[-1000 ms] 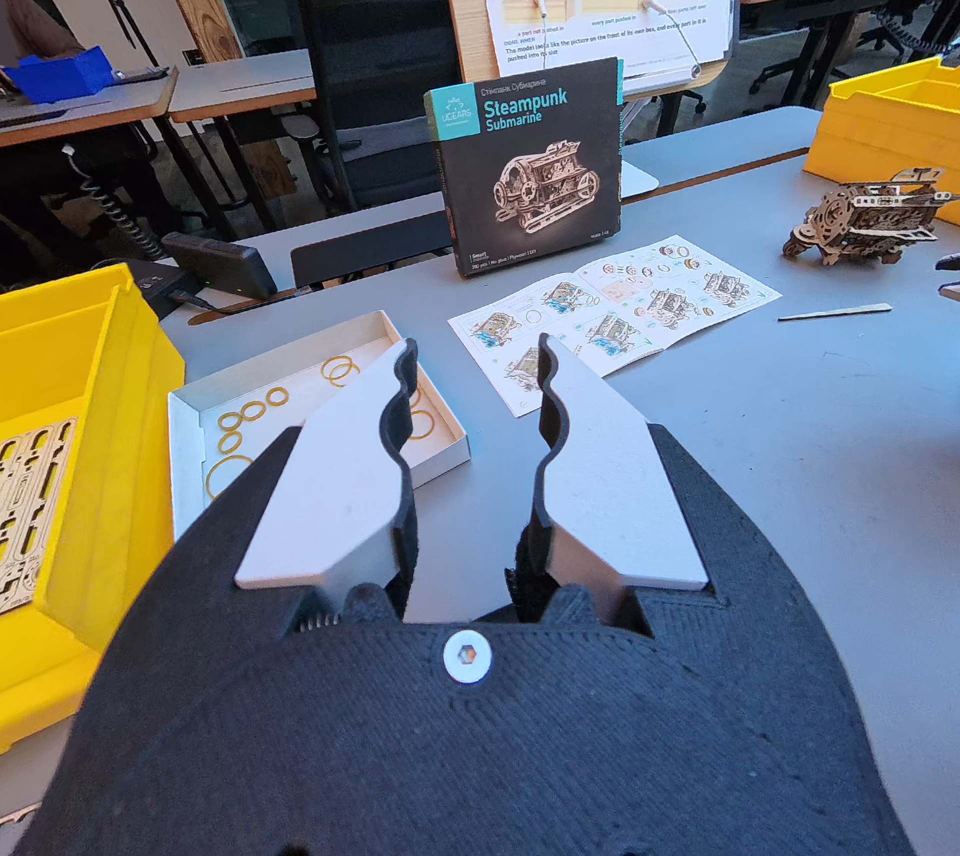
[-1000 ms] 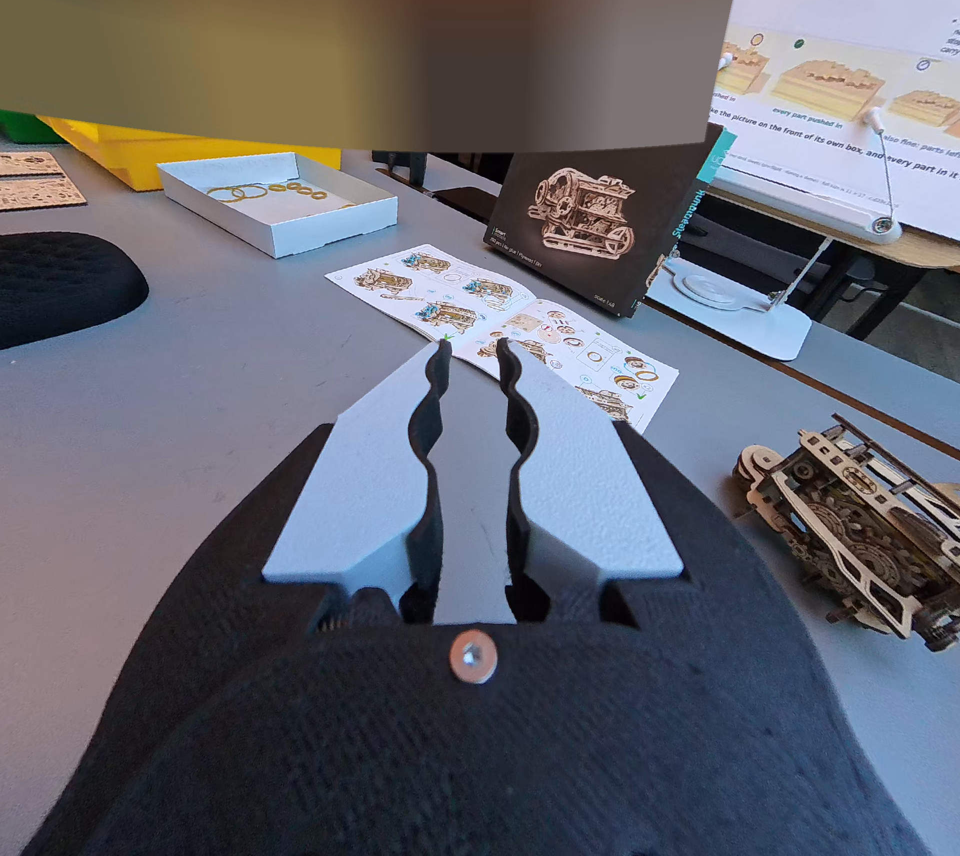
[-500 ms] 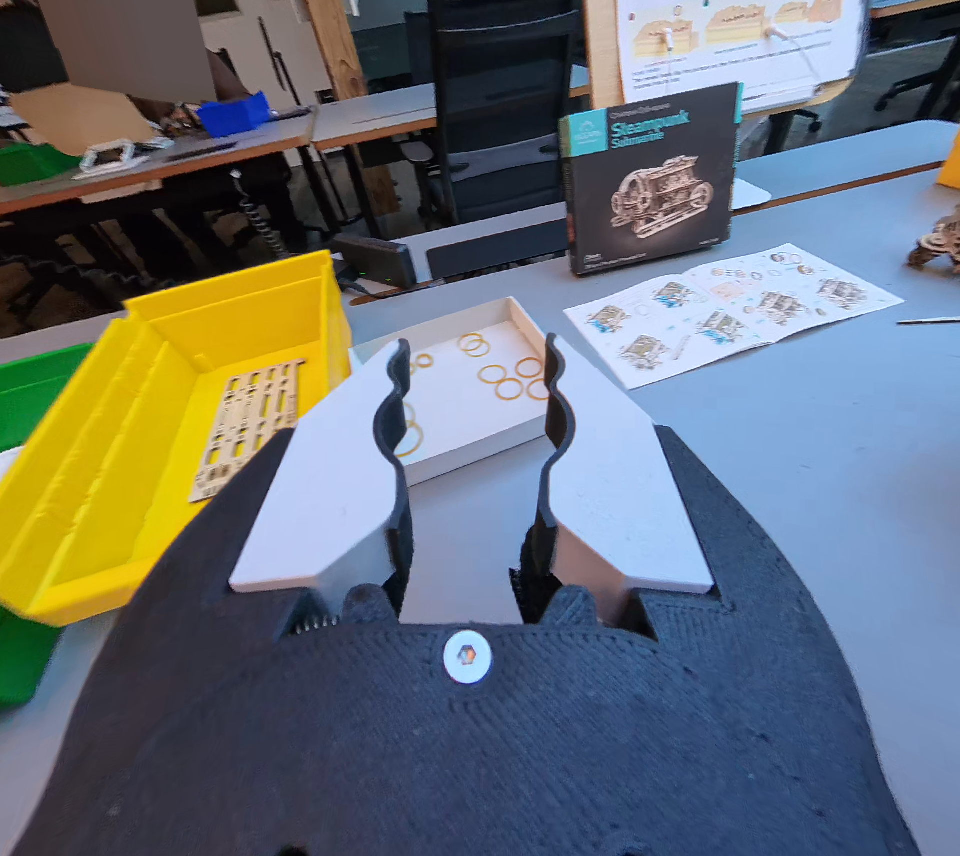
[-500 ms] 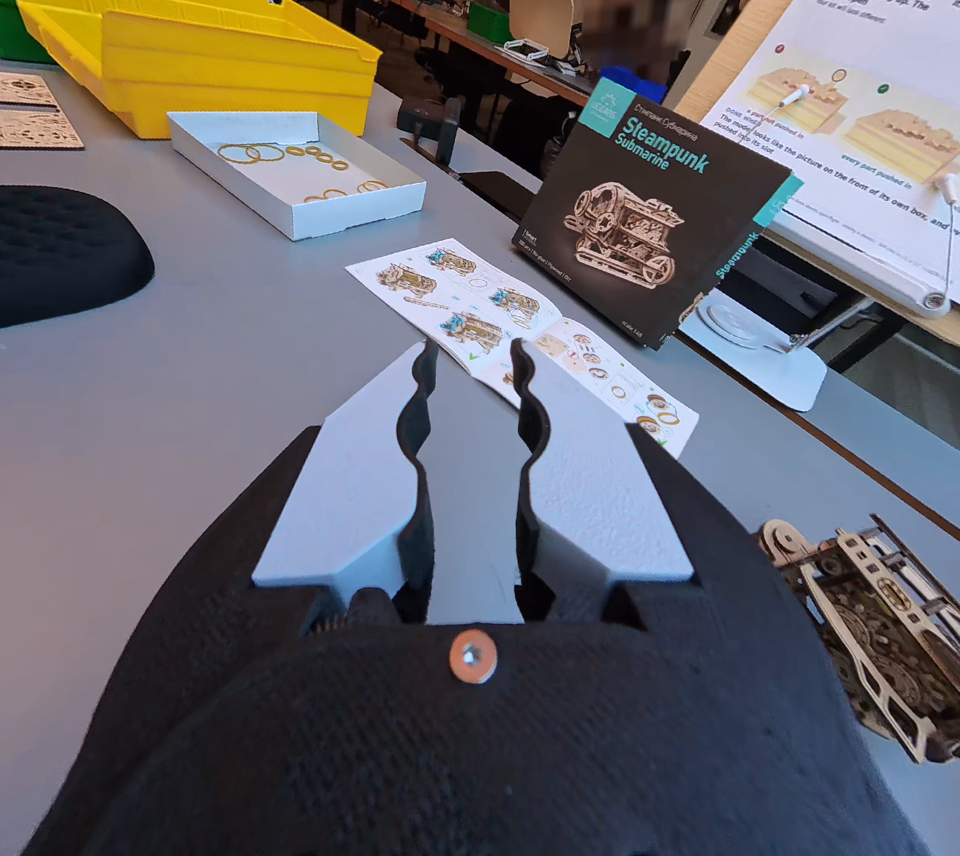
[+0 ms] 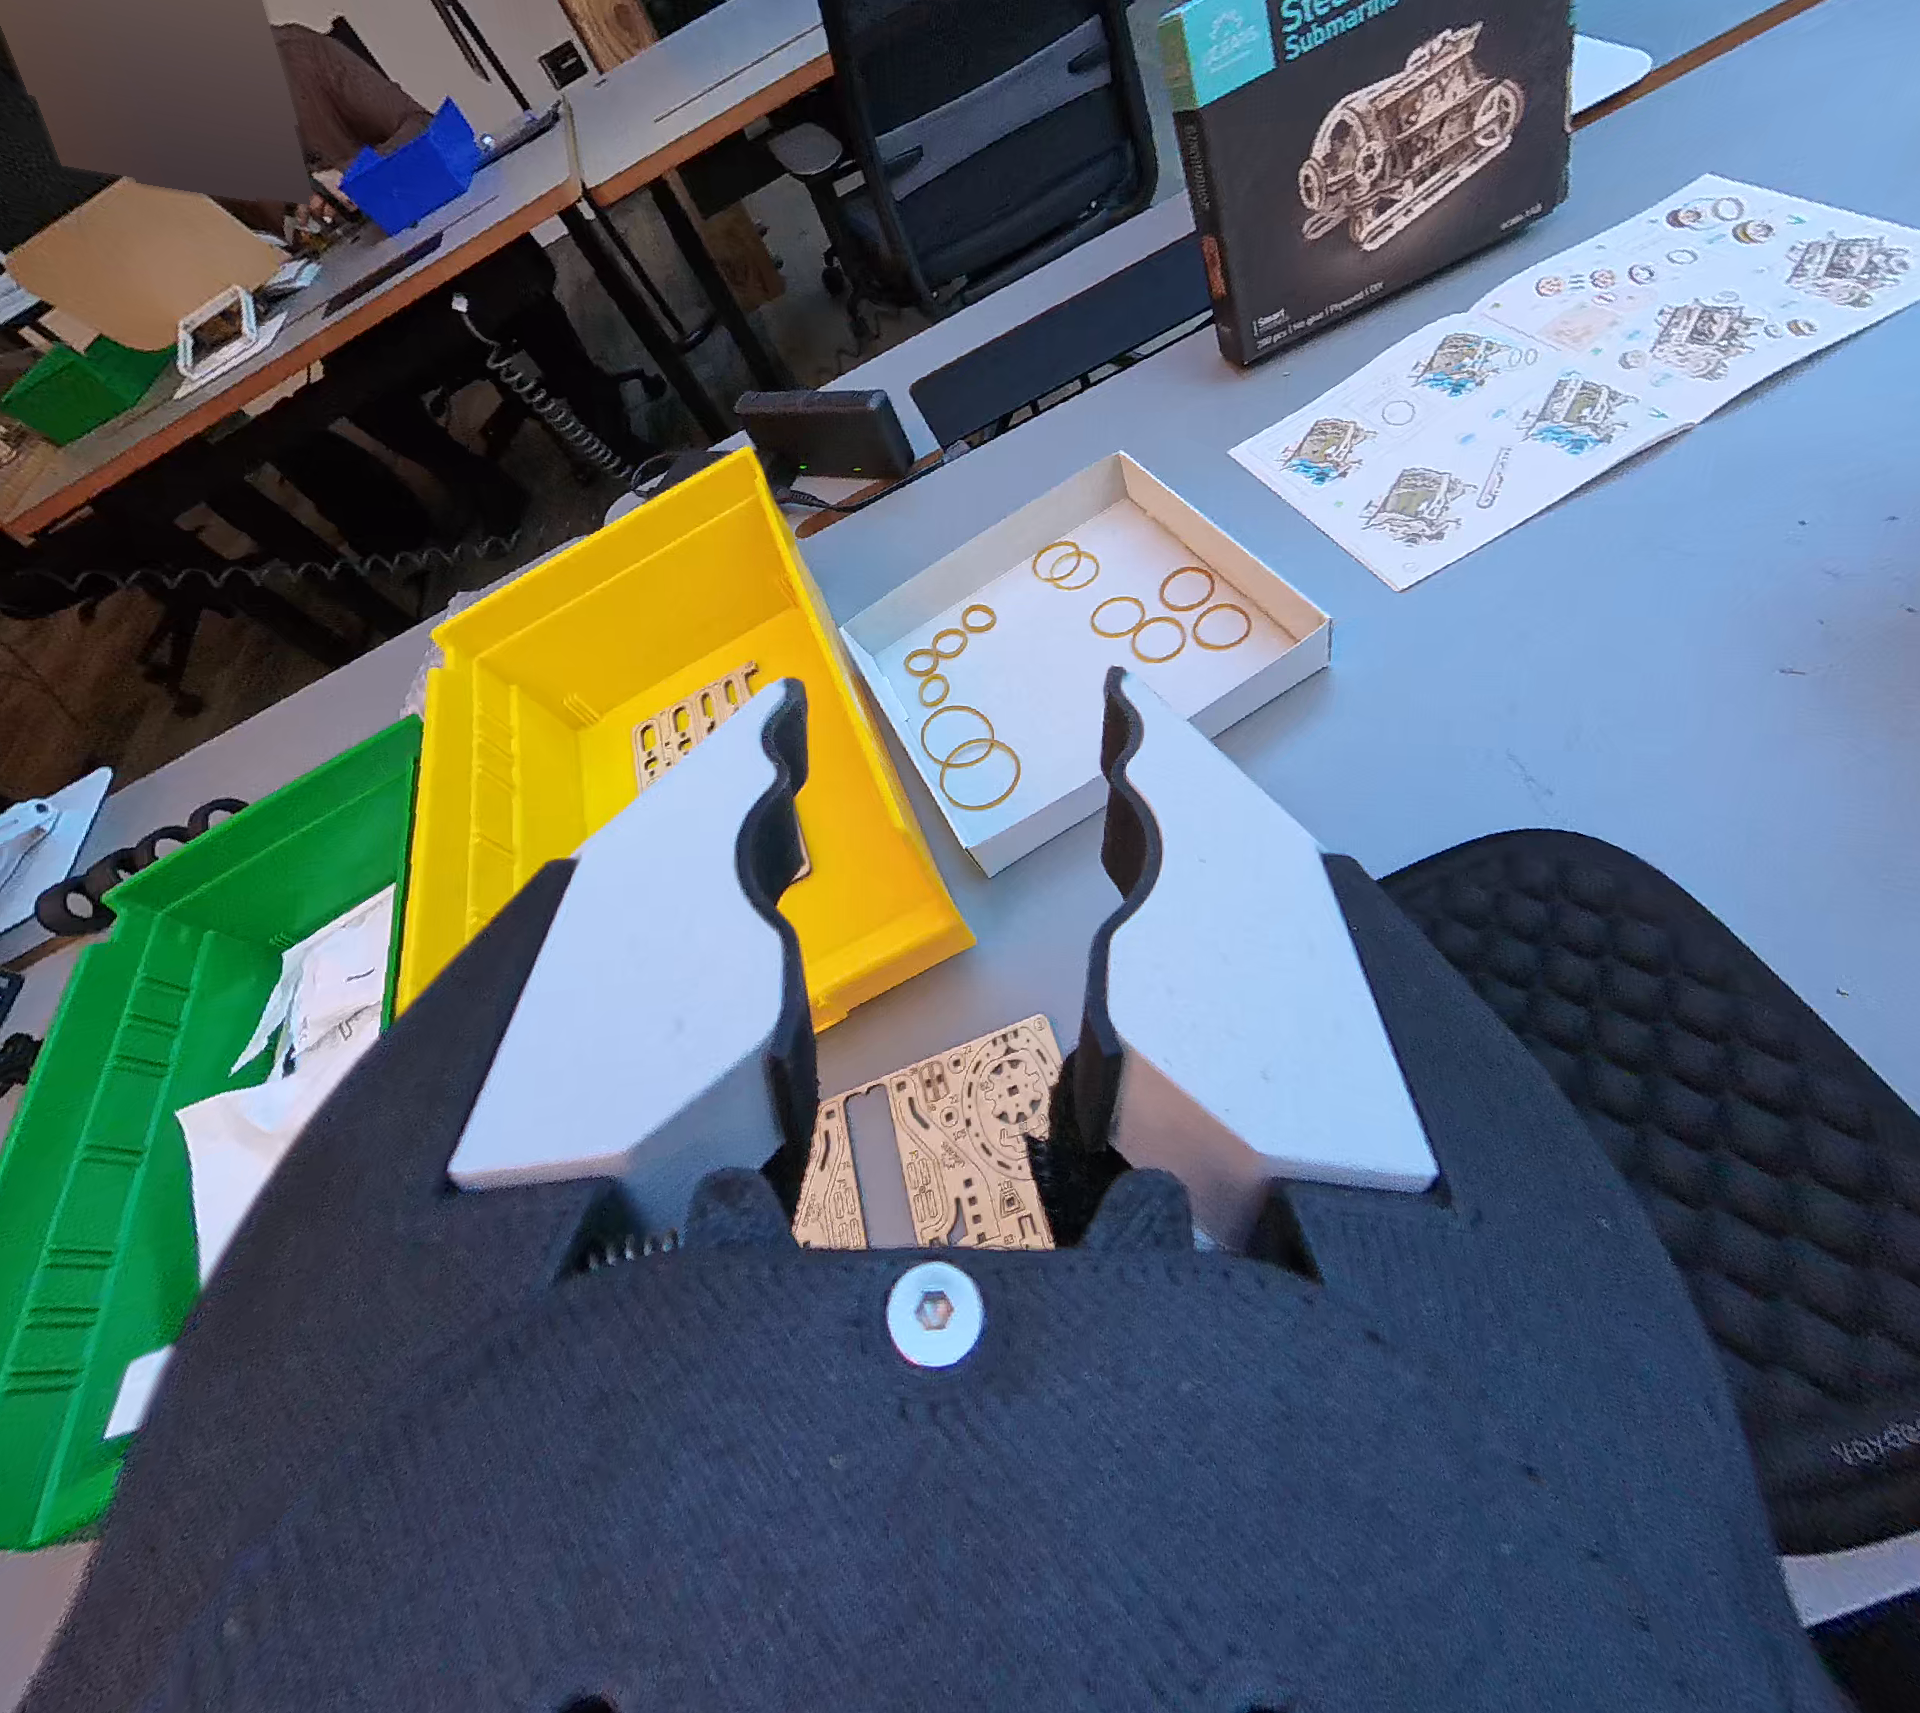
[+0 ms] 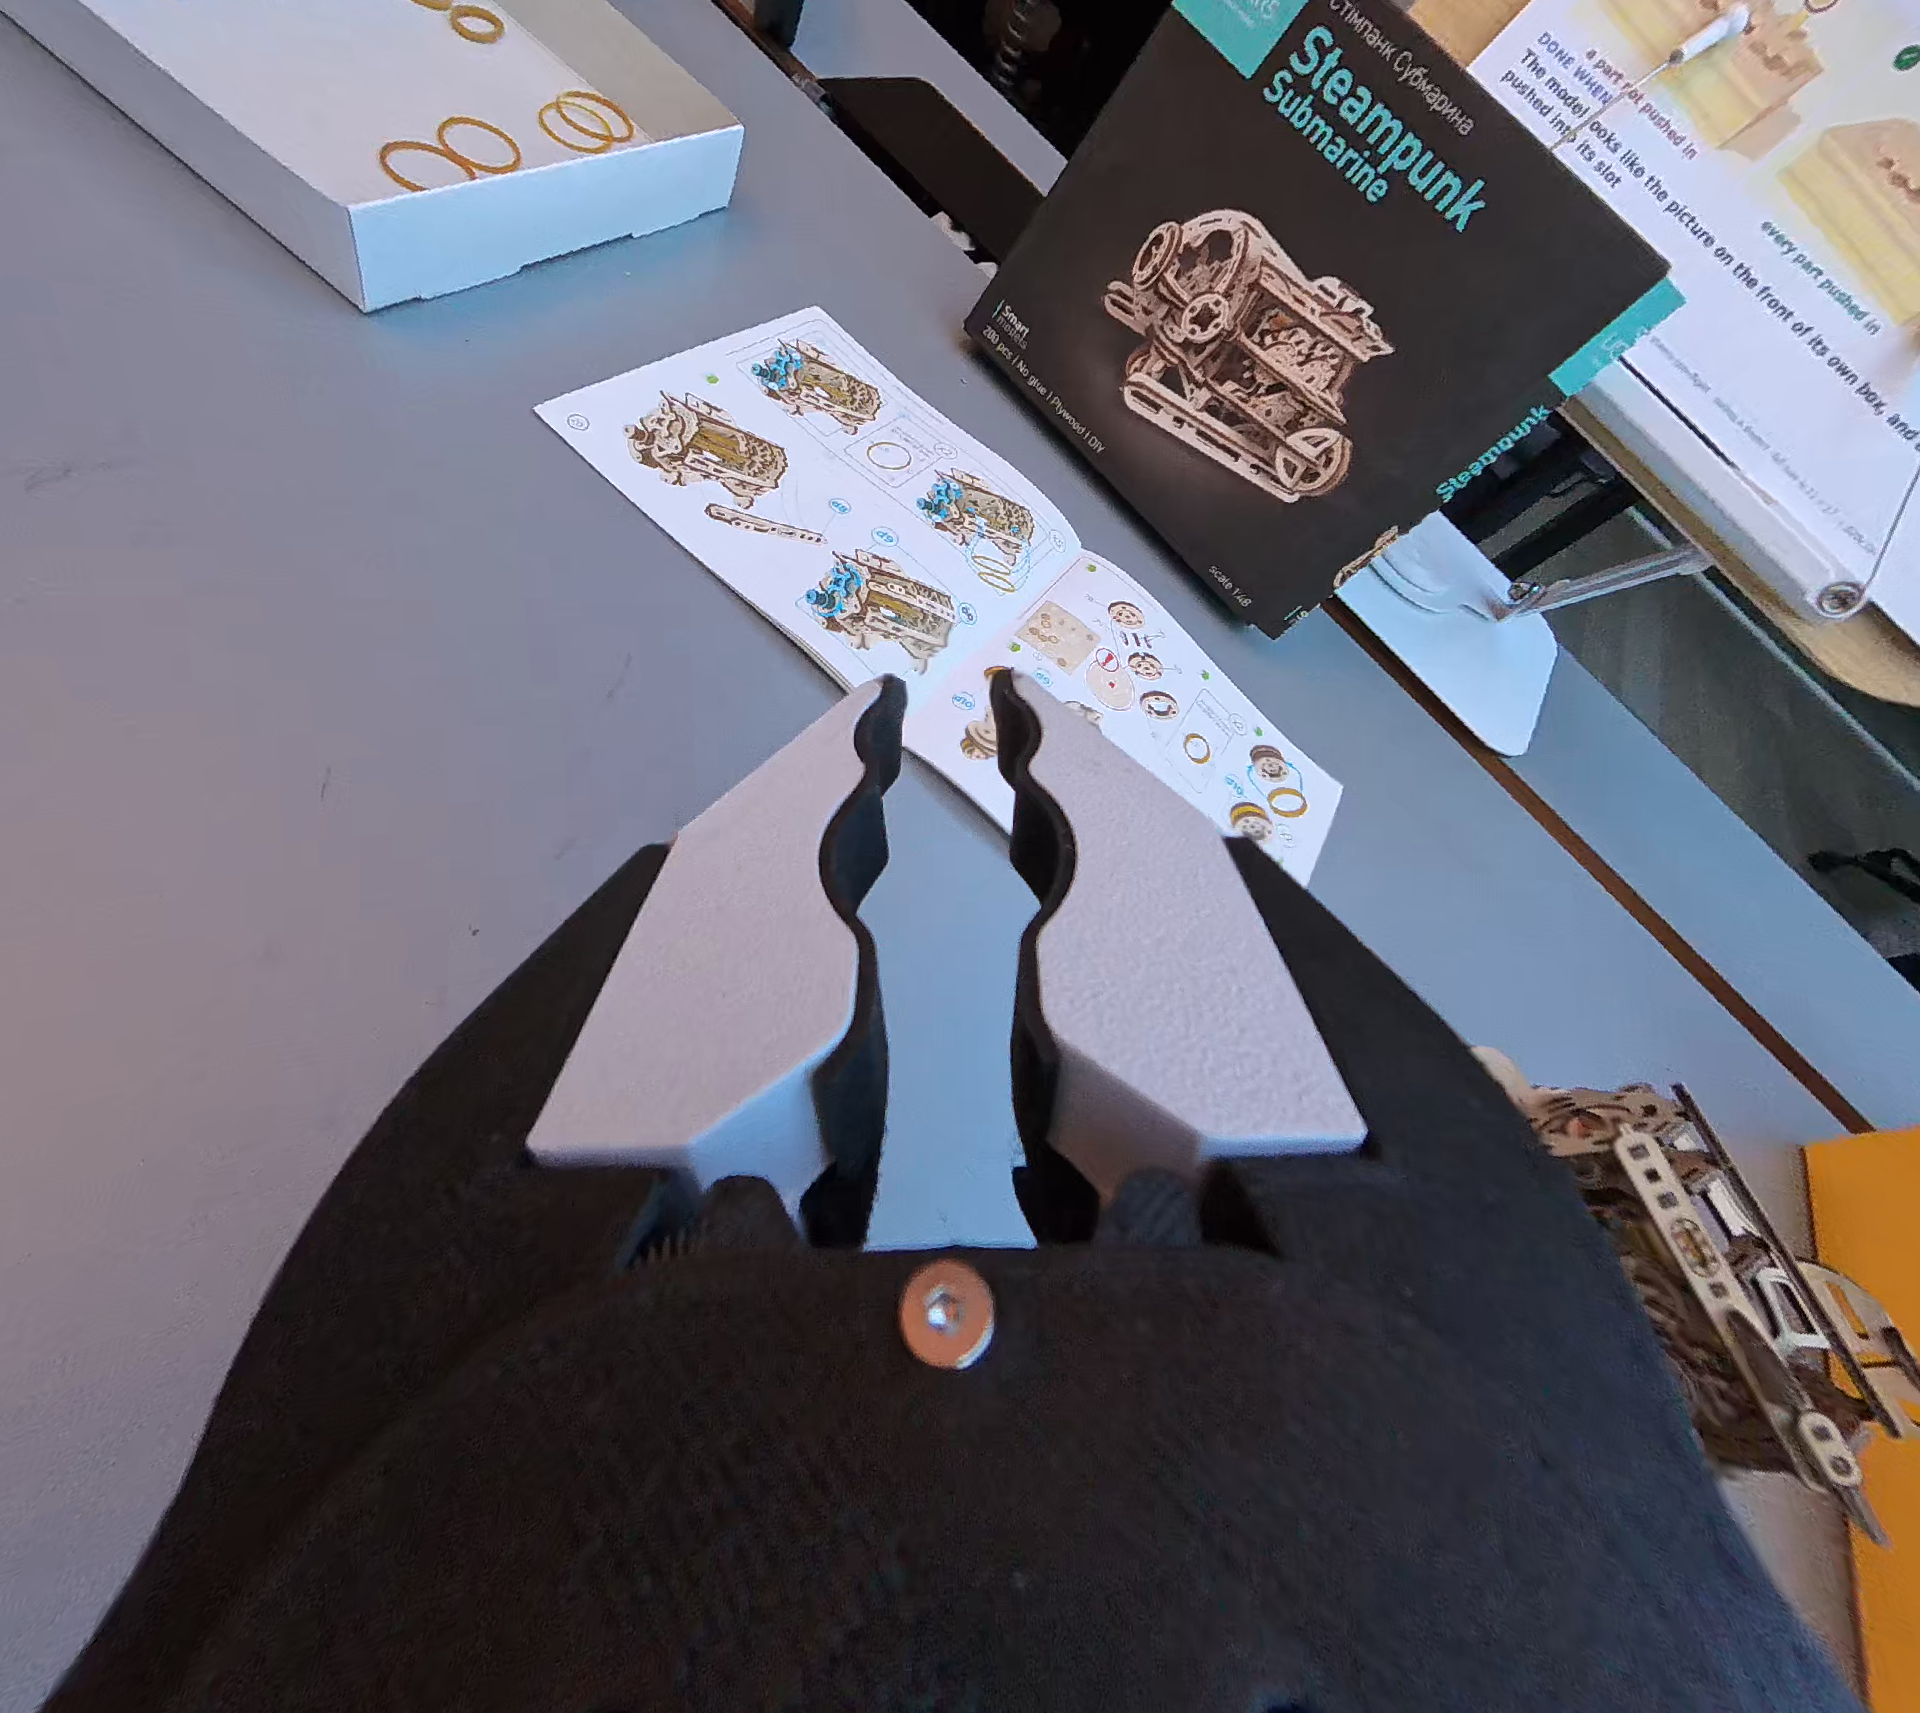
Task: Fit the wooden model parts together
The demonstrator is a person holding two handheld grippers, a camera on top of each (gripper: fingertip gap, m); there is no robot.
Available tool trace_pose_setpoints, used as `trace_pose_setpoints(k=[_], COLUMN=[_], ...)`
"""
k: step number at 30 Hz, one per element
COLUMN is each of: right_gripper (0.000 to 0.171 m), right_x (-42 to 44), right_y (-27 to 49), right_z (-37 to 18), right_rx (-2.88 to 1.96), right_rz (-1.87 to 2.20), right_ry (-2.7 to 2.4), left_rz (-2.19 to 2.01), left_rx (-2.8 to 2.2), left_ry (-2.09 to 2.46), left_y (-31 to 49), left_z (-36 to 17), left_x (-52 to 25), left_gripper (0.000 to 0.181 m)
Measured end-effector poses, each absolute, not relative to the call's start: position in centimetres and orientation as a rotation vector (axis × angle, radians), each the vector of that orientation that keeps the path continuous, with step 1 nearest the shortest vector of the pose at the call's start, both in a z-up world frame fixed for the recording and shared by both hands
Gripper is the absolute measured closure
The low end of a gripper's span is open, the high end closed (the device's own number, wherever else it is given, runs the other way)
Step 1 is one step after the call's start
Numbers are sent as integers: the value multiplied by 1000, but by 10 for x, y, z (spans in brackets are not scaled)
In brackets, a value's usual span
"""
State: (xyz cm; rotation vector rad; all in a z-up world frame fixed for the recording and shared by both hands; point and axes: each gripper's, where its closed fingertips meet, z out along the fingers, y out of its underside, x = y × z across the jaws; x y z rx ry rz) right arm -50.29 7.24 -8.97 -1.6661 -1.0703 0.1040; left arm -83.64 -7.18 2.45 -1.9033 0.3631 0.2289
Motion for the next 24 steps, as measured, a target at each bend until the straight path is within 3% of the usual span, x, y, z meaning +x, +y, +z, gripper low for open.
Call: trace_pose_setpoints(k=[12, 18, 24], right_gripper=[152, 151, 150], right_x=[-505, -507, -515], right_y=[79, 73, 64], right_z=[-105, -112, -109], right_rx=[-1712, -1720, -1688], right_rz=[172, 229, 281], right_ry=[-1048, -1063, -1090], left_rz=[227, 351, 223], left_rx=[-1923, -2016, -2325], left_ry=[385, 263, -43], left_y=[-68, -82, -149], left_z=[18, 18, -55], left_x=[-831, -885, -940], left_gripper=[126, 129, 133])
